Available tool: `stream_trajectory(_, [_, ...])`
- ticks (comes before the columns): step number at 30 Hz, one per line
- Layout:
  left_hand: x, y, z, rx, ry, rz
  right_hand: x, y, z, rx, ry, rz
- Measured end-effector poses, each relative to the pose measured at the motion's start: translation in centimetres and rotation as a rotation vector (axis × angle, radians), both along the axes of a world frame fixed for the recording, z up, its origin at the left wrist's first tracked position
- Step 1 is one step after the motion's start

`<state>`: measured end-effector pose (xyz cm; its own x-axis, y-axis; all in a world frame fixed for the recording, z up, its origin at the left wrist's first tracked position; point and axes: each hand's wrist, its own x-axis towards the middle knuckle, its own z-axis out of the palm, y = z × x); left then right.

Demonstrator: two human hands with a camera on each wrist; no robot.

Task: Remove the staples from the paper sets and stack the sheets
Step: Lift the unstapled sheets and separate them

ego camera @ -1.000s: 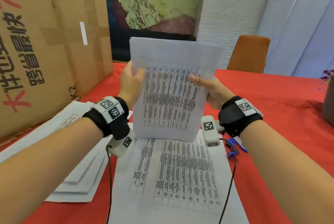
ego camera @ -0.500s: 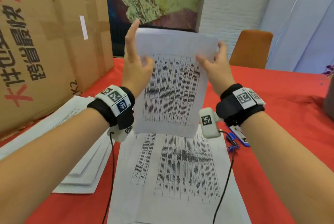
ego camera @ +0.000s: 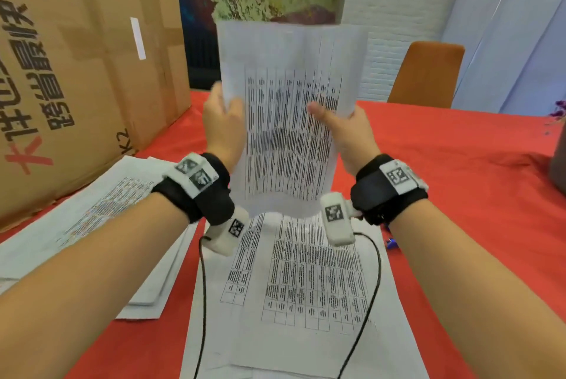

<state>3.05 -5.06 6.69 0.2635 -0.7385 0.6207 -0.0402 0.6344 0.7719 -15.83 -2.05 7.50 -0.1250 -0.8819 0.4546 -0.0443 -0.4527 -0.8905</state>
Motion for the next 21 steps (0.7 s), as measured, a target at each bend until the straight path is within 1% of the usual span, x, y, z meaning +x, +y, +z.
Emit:
stream_trajectory(2, [0.5,-0.6,1.0,-0.048,0.063,0.021,-0.5,-0.3,1.1,-0.040,-0.032,-0.019])
stream_trajectory(3, [0.9,-1.0,0.9,-0.033,0.061,0.027,-1.0,-0.5,1.0,-0.016,-0.022,0.001])
stream_trajectory(7, [1.2,-1.0,-2.1,0.179,-0.040,0.018,-2.4,-0.7,-2.6,0.181,0.141,0.055])
stream_trajectory(9, [0.7,-1.2,-3.1,0.217,-0.038,0.023,-2.2,-0.6,-3.7,0.206,0.119,0.067])
stream_trajectory(12, [0.1,-1.0,-1.8,0.115,0.054,0.022,-1.7,-0.8,-3.0,0.118,0.017,0.041])
stream_trajectory(14, [-0.1,-0.7,-1.3,0.044,0.093,0.059,-1.6,-0.7,-2.6,0.092,-0.010,0.045])
stream_trajectory(16, [-0.3,-0.1,-2.4,0.077,0.010,0.099,-1.9,-0.7,-4.2,0.149,0.008,0.052])
stream_trajectory(18, [-0.2,0.0,-4.5,0.190,-0.105,0.115,-2.2,-0.5,-6.6,0.289,0.074,0.062])
stream_trajectory(19, [-0.1,0.1,-5.3,0.228,-0.128,0.099,-2.3,-0.3,-7.5,0.334,0.108,0.060])
stream_trajectory(21, [0.4,-0.3,-5.6,0.237,-0.138,0.068,-2.5,-0.3,-8.0,0.315,0.138,0.025])
